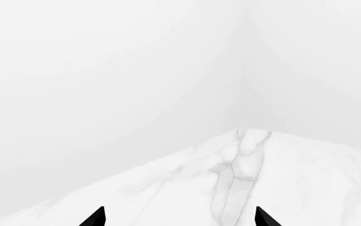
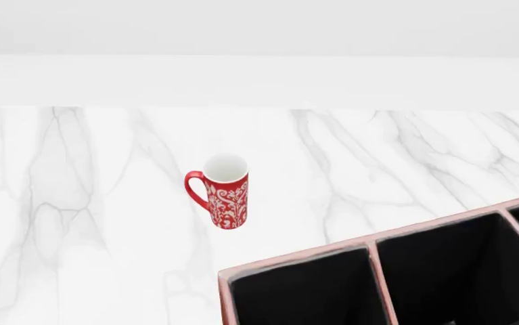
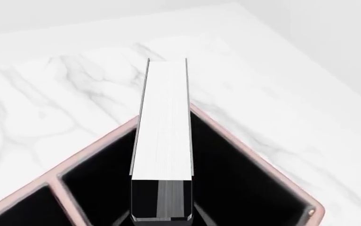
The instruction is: Pick up the book and place it in the right compartment of the caddy.
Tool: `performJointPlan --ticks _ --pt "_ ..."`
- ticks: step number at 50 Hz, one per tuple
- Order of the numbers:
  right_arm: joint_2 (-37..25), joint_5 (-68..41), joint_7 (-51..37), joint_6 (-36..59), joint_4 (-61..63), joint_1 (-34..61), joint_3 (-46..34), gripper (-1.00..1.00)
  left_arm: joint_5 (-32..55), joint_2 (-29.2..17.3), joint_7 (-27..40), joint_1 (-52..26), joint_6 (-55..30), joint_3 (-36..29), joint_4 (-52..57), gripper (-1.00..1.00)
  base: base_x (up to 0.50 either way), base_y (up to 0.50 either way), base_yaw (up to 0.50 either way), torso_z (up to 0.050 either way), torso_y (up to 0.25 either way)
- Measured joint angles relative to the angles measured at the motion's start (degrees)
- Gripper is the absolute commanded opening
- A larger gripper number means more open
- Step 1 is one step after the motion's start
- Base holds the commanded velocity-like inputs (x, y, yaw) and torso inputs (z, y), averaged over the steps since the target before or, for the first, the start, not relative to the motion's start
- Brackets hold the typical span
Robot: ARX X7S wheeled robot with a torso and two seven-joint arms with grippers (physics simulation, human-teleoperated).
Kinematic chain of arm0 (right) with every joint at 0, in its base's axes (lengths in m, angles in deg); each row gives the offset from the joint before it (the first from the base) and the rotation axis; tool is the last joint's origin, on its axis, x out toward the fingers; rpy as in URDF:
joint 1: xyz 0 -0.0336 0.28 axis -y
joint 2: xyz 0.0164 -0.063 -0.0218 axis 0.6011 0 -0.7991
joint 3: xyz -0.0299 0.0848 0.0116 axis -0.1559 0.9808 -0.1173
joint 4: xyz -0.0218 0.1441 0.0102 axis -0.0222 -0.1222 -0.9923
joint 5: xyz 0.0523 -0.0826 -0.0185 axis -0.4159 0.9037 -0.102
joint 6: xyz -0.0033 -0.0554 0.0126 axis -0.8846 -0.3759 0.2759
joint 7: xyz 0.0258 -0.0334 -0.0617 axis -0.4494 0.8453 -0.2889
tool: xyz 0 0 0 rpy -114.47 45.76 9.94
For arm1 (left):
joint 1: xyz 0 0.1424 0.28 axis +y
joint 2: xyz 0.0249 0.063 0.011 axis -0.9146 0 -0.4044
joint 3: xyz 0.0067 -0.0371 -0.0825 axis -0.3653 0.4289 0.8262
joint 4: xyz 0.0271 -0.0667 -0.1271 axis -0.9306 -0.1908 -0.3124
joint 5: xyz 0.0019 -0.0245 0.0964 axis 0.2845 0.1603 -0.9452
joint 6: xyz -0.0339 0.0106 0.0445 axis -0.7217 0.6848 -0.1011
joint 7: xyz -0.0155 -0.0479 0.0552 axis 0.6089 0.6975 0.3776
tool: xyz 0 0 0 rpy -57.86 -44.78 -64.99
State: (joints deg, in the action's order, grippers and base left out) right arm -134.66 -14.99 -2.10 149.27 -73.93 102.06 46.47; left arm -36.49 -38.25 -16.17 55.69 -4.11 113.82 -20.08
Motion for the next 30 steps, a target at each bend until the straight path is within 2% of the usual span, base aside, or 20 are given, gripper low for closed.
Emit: performJointPlan --ticks 28,29,30 --pt "1.03 3.17 3.43 -2.08 -2.28 -1.38 -1.83 -1.00 0.08 -0.03 0.13 0.29 0.25 -0.03 -0.09 1.00 0.00 0.00 0.00 0.000 0.001" --pt "1.04 3.15 3.49 -2.14 -2.32 -1.44 -1.81 1.00 0.09 -0.04 0.13 0.29 0.27 -0.03 -0.10 1.00 0.00 0.00 0.00 0.000 0.000" --pt "1.05 3.24 3.58 -2.18 -2.33 -1.42 -1.74 1.00 0.09 -0.04 0.13 0.28 0.27 -0.04 -0.12 1.00 0.00 0.00 0.00 0.000 0.000"
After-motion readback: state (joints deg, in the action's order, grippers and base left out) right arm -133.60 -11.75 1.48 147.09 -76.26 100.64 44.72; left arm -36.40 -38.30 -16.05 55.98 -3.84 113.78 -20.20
